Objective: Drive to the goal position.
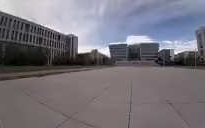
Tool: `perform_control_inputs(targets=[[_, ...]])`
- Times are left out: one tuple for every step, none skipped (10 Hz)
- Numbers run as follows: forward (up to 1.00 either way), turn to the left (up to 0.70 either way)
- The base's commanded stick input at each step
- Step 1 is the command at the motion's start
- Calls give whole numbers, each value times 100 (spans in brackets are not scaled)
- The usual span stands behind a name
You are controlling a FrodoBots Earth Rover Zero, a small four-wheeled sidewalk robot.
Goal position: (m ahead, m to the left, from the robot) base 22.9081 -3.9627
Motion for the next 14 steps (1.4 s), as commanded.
perform_control_inputs(targets=[[4,0],[4,0],[4,0],[4,0],[4,0],[4,0],[4,0],[4,0],[4,0],[4,0],[4,0],[4,0],[4,0],[4,0]])
